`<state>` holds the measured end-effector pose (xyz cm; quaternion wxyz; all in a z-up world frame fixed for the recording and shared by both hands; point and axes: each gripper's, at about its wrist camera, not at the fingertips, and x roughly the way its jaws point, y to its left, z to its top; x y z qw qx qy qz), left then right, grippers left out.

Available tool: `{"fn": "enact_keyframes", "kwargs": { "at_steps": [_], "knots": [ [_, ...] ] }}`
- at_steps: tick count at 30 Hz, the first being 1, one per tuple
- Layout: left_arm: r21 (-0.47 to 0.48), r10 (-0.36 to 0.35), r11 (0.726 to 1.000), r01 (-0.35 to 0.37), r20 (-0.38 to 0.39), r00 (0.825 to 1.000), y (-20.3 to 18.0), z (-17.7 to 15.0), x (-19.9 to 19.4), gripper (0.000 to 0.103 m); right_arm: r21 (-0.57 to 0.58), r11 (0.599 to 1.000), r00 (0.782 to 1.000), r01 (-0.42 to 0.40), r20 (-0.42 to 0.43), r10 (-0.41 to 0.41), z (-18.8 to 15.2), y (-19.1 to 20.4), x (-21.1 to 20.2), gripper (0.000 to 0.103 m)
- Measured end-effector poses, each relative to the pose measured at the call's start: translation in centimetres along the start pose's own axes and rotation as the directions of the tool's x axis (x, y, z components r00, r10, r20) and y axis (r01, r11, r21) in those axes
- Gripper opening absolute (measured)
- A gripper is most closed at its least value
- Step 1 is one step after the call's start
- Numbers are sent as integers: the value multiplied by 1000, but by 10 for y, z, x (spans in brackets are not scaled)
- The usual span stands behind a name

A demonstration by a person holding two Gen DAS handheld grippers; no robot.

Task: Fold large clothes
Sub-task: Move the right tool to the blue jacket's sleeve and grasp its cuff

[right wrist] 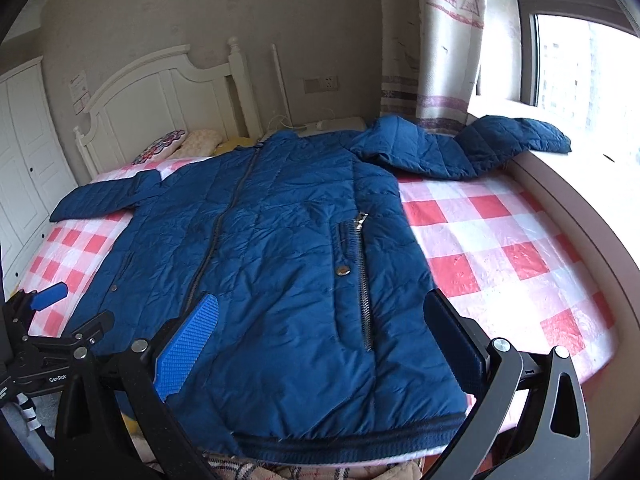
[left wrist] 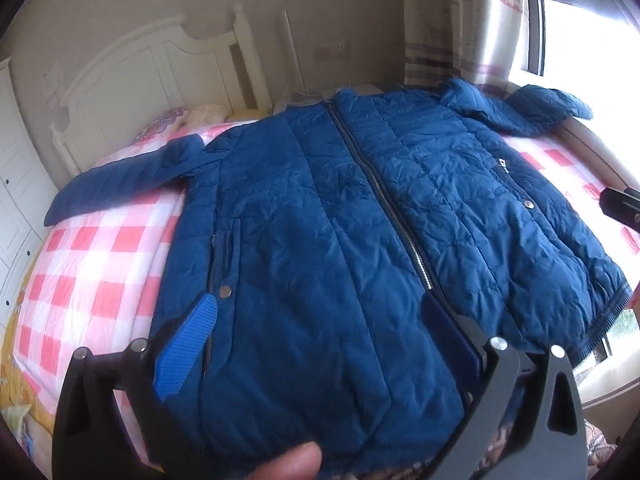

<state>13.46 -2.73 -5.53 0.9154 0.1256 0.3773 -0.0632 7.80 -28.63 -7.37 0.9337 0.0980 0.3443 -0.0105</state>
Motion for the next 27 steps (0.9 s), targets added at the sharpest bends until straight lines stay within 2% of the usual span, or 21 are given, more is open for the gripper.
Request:
{"fn": "enact_keyframes", "kwargs": {
  "at_steps": [2,5,9,11,13,17,21,23,24,27],
  "knots": [
    [2,19,1000,-19,-29,999,2,26,29,101,55,997,999,46,-20,-45,20,-24,18,98],
    [-38,12,999,-15,-77,997,11,66,74,101,70,990,992,118,-47,-115,45,-51,50,98],
    [-84,45,995,-48,-44,998,19,108,115,101,133,979,986,151,-90,-140,68,-88,93,98],
    [-114,33,993,-36,-36,999,23,123,134,101,196,967,984,160,-108,-141,79,-109,114,98],
    [-153,1,988,-8,-49,999,28,135,155,101,249,946,975,210,-123,-184,89,-130,132,98],
    [-179,-21,984,5,-91,996,28,146,192,101,329,895,953,301,-121,-277,111,-170,158,98],
    [-185,-60,982,38,-115,992,30,140,218,101,370,851,927,373,-102,-362,133,-199,171,98],
    [-195,-101,978,71,-147,984,31,130,232,102,419,836,933,355,-95,-348,142,-215,179,98],
    [-210,-114,974,83,-140,984,34,129,234,102,440,830,938,341,-100,-332,144,-222,184,98],
    [-205,-115,975,86,-137,984,33,128,235,102,492,798,936,349,-135,-326,153,-242,206,98]
  ]
}}
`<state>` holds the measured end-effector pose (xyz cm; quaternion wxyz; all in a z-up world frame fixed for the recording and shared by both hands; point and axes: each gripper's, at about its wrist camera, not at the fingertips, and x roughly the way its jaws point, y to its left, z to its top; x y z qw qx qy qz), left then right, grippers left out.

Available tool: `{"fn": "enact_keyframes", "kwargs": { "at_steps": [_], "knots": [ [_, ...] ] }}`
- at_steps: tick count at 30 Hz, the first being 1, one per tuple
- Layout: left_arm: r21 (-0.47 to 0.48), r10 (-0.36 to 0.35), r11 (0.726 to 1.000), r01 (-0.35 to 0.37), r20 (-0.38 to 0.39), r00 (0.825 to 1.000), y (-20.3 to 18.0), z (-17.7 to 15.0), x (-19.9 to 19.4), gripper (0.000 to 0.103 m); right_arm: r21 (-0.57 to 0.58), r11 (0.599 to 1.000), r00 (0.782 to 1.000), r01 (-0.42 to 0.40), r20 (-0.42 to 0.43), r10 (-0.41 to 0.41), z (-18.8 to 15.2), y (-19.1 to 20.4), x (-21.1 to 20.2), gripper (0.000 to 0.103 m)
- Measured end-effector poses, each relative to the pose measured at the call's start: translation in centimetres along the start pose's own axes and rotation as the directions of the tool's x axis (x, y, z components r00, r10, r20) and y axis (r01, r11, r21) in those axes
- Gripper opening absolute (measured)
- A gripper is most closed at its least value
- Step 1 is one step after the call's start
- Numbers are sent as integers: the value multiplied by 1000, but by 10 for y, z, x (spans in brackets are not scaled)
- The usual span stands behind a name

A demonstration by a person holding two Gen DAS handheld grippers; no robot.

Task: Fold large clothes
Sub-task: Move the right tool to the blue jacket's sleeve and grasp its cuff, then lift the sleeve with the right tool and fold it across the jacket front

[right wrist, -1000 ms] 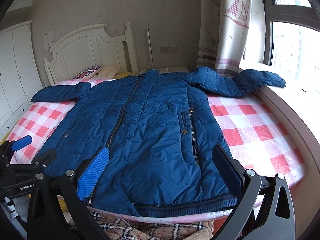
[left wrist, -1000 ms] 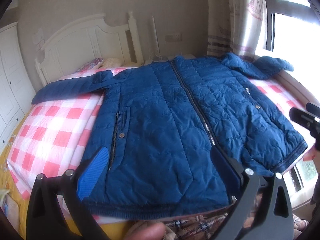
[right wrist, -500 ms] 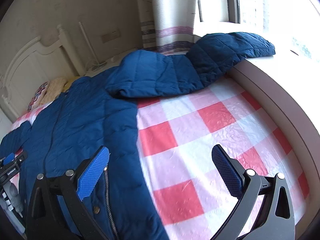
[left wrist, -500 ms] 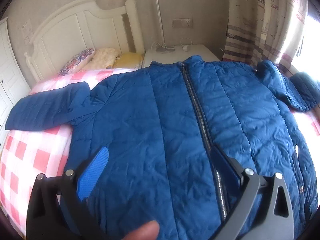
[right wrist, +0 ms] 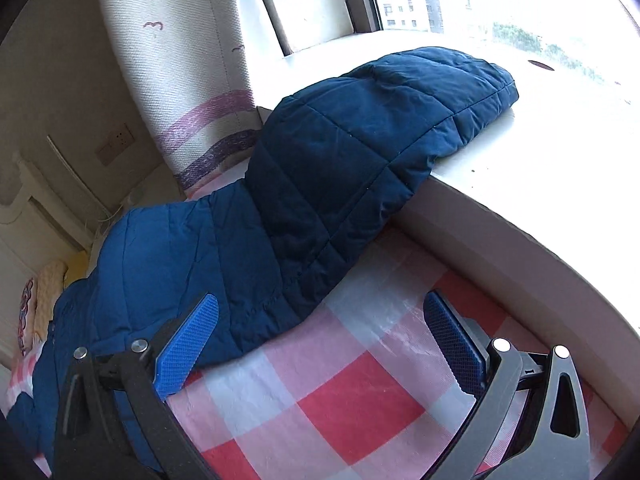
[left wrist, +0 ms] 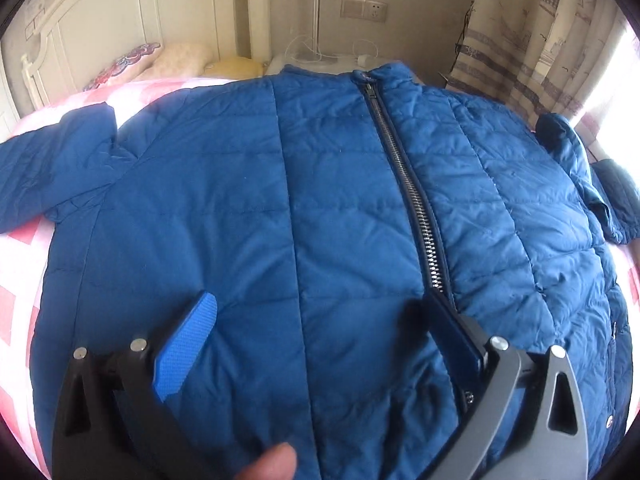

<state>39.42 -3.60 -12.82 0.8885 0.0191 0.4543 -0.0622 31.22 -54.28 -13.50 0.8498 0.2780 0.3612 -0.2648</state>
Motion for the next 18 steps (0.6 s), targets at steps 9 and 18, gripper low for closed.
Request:
{"fn": "enact_keyframes", "kwargs": {
  "at_steps": [9,18],
  "knots": [
    [31,-28,999,29,-18,999,0,-2,1,102,48,998,998,41,50,-43,29,14,36,37],
    [26,-44,999,44,-13,999,1,-4,0,102,-324,945,926,44,368,83,7,137,-51,12]
  ]
}}
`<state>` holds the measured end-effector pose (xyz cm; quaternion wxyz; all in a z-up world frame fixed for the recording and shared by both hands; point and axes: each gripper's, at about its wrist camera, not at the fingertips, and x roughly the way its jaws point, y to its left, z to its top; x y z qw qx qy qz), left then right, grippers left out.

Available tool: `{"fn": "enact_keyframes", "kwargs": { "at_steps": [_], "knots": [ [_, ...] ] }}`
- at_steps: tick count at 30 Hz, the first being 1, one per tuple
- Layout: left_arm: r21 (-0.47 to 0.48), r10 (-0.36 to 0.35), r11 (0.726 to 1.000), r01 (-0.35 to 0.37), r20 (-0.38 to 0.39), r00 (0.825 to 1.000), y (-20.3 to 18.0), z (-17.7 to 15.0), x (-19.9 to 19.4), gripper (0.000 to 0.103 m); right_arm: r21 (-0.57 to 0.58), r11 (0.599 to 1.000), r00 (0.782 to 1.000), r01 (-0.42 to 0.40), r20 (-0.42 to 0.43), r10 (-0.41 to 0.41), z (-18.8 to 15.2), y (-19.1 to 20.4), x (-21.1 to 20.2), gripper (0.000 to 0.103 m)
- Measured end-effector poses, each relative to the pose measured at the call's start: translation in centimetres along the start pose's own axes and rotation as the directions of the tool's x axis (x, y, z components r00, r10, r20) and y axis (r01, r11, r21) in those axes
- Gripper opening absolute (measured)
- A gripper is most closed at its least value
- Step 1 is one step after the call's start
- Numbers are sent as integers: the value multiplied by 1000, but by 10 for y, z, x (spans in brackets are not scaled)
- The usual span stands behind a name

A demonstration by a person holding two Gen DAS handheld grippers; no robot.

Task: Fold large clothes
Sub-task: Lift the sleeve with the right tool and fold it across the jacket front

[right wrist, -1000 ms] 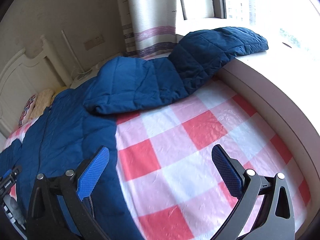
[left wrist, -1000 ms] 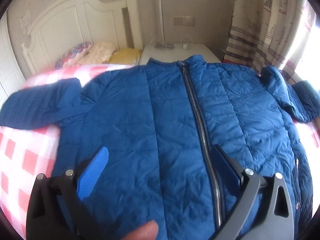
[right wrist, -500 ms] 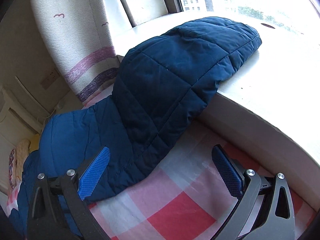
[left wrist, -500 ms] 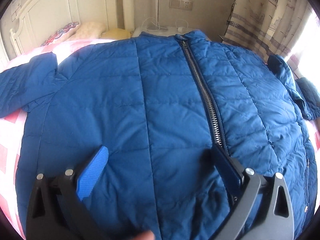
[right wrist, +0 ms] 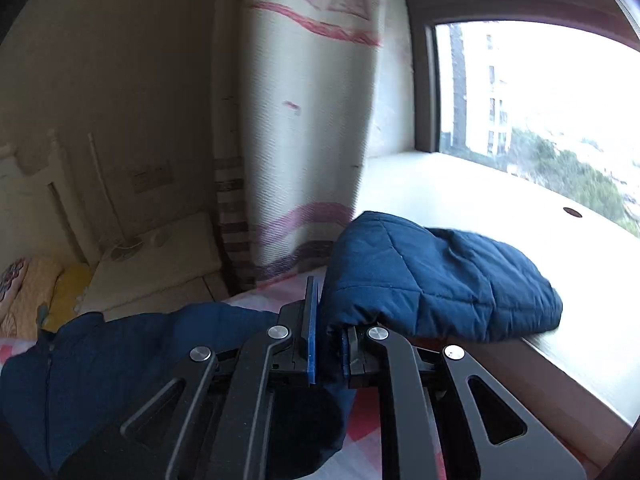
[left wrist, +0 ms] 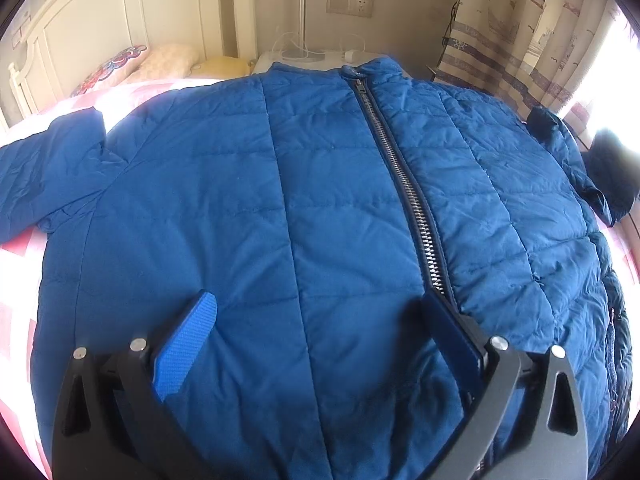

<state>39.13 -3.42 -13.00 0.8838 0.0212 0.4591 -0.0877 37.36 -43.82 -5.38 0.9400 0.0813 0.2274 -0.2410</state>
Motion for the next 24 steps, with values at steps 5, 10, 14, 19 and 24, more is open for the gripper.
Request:
{"fn": "enact_keyframes", "kwargs": {
  "at_steps": [5,10,14,19,24],
  "knots": [
    [-63,-78,995,80,34,996,14,-1,-5,101,-476,875,975,-92,136,176,-34,139,-61,12],
    [-168,-186,965,199,90,978,36,-2,-9,101,-764,619,963,-184,-14,270,-119,213,-76,12],
    [-174,-192,963,206,94,977,35,-1,-10,101,-762,512,916,-397,-295,270,-161,215,-69,23],
    [-172,-190,964,203,93,977,34,0,-9,101,-537,605,805,-587,-464,370,-136,169,-82,85],
    [-166,-179,967,192,89,980,33,1,-9,101,-341,724,796,-599,-353,493,-114,91,-119,83]
  ]
}}
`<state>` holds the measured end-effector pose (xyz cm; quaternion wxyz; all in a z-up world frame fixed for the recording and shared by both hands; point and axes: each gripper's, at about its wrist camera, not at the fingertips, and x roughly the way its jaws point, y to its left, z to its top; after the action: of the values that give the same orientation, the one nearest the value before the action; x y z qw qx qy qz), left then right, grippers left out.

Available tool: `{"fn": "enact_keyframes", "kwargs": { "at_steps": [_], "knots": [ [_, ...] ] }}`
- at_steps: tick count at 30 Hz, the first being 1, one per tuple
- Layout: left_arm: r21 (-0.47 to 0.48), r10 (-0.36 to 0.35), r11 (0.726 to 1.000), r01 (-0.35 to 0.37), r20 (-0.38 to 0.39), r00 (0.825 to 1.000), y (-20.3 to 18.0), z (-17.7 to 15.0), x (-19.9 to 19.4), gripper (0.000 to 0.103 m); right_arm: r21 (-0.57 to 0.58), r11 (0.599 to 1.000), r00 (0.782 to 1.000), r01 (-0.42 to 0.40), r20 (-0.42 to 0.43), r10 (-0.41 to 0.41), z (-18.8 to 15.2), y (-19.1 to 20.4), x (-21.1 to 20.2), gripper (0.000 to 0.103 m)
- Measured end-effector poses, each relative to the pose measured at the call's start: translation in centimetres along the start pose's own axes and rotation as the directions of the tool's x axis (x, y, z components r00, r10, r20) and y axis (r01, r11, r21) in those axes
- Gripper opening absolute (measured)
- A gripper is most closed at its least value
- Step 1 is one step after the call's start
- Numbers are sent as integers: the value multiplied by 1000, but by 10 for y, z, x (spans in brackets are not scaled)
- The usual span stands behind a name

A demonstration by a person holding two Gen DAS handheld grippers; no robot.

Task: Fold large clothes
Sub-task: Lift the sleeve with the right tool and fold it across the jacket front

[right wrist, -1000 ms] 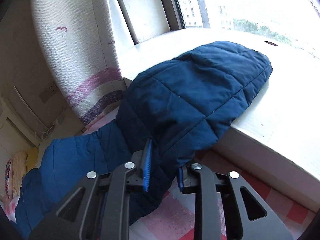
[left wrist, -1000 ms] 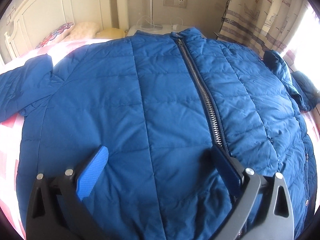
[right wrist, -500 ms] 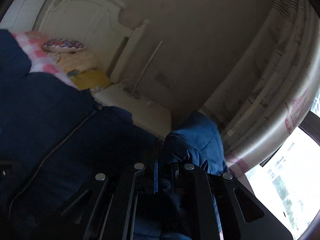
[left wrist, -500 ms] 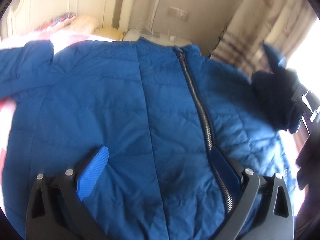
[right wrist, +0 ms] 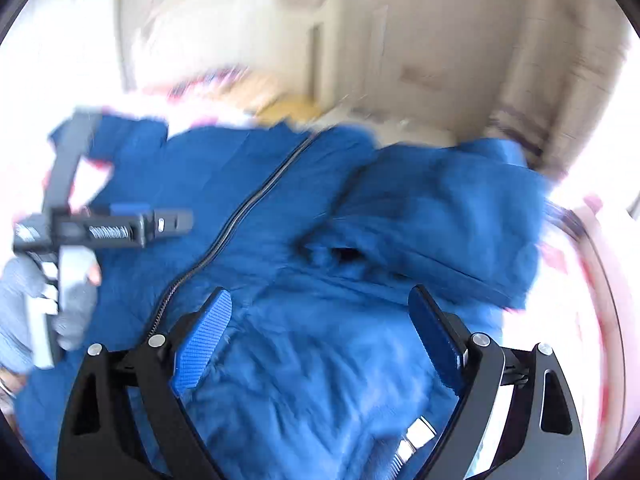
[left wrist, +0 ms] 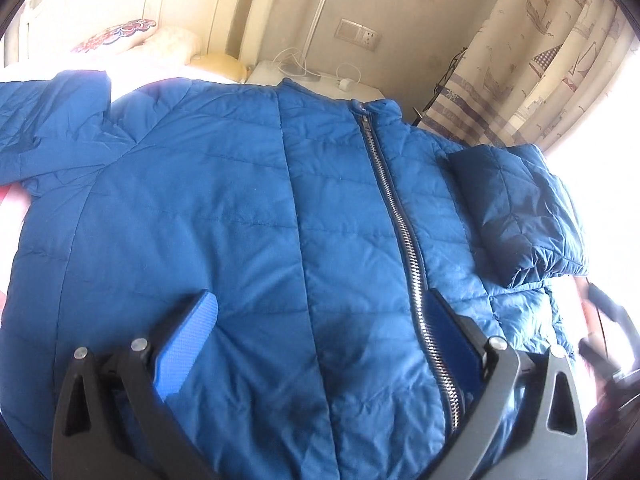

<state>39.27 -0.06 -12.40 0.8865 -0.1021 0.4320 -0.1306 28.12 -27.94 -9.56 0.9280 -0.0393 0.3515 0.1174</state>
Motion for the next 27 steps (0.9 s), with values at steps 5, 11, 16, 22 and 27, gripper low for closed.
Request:
{"fn": "enact_keyframes", "kwargs": {
  "at_steps": [5,11,16,22,27],
  "knots": [
    [8,11,1000,-11,-1,1000,-2,0,0,101,474,880,991,-21,130,-46,-16,-95,-30,78],
    [2,2,1000,-2,1,1000,0,-1,-1,101,619,779,995,-97,82,59,-7,-137,15,57],
    [-20,-25,999,25,8,1000,5,-1,-4,101,414,910,990,-13,134,-46,36,-81,10,24],
    [-51,-65,996,66,15,998,11,0,-6,101,127,971,976,-201,112,188,90,10,34,35],
    [-70,-92,993,94,22,995,15,1,-7,101,206,944,958,-257,181,222,87,-1,27,62]
  ]
}}
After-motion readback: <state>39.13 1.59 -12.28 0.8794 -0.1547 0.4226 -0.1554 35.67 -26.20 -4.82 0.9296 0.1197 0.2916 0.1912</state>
